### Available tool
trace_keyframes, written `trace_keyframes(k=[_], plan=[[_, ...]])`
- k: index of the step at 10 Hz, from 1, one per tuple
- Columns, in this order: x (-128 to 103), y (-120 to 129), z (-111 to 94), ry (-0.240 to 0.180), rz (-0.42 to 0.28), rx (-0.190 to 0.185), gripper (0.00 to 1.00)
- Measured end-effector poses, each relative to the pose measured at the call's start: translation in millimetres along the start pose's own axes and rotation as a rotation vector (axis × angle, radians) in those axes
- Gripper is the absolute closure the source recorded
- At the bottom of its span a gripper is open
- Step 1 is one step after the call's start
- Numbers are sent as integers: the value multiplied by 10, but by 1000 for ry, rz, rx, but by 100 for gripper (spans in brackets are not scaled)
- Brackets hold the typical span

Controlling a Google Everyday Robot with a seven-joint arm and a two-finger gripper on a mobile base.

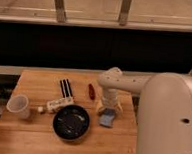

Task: Place the white sponge in the ceramic cup

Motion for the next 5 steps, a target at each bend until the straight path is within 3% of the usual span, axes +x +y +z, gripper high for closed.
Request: trace_keyframes(k=[2,5], plan=[[49,-55,62,19,36,-40,23],[76,-22,121,36,34,-80,51]])
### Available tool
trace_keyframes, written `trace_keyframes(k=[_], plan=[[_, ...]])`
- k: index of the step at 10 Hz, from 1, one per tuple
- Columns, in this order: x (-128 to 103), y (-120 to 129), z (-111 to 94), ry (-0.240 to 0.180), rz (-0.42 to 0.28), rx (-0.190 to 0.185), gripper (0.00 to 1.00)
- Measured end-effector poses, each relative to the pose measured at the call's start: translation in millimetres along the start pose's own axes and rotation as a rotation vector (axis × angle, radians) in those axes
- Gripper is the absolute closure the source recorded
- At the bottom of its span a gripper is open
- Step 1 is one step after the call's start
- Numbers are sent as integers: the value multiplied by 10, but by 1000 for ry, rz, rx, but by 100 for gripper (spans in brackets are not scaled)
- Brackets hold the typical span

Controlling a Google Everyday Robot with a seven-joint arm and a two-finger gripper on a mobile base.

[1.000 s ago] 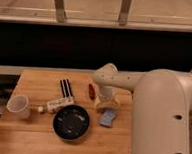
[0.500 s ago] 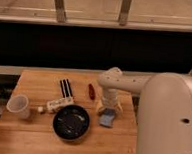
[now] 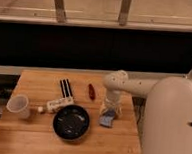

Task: Place the white sponge in the ceramic cup

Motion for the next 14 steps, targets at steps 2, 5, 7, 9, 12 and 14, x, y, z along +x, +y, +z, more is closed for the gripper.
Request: trace_keyframes(k=[2,5,7,9,12,14], plan=[[8,15,15,4,-2,-15,70],[-25,14,-86,-26,-7,-27,98],[-90,-1,-359,-94,-18,-29,100],[-235,109,-757,-194,-63,-34,100],[-512,584,-1337,-339,-176,-34,100],[-676,989,-1761,-432,-274,-22,100]])
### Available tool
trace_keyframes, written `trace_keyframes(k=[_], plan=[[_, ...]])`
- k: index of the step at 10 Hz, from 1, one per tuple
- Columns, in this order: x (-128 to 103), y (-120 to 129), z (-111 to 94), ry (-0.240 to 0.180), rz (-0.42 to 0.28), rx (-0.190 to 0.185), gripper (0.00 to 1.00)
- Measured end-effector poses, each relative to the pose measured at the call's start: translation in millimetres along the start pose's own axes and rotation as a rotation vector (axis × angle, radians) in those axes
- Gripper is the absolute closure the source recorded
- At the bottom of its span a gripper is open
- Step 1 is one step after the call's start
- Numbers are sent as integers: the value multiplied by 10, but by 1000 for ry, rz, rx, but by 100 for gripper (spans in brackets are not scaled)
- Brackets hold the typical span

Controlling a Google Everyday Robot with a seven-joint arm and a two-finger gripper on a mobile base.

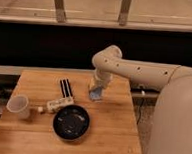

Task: Place the white sponge in the ceramic cup

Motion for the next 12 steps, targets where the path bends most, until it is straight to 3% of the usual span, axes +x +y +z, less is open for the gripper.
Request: trace_keyframes(k=[2,4,12], plan=[[-416,461,-284,-85,-121,-2,100],[-652,823,-420,-138,-206,-23,100],[-666,835,-426,-143,-215,-26,100]])
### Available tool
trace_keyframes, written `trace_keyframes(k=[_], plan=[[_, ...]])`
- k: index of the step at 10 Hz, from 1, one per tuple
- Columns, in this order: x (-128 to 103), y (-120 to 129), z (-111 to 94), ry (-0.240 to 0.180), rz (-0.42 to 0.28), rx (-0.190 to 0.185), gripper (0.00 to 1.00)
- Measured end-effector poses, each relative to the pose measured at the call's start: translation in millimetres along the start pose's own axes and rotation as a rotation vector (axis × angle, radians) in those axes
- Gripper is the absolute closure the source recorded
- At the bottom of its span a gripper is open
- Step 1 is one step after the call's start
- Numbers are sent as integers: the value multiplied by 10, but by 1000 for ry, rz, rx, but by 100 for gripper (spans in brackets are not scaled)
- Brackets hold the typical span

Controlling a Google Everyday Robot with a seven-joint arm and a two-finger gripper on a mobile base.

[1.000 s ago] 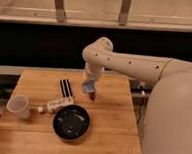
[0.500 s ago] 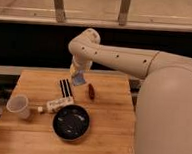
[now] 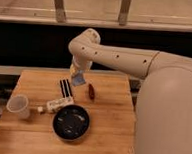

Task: Place the white sponge in the ceramic cup

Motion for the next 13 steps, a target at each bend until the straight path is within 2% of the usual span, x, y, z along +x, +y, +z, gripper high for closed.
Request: trace_keyframes(k=[2,5,8,10,13], plan=[[-45,73,4,-14,-41,-16,100],[-339,491,119,-33,-140,-76,100],[-628,1160,173,-59,-284,-150,100],[-653,1583,123,-70,-365,-200,100],[-571,2151,111,-63,-480,-265,100]])
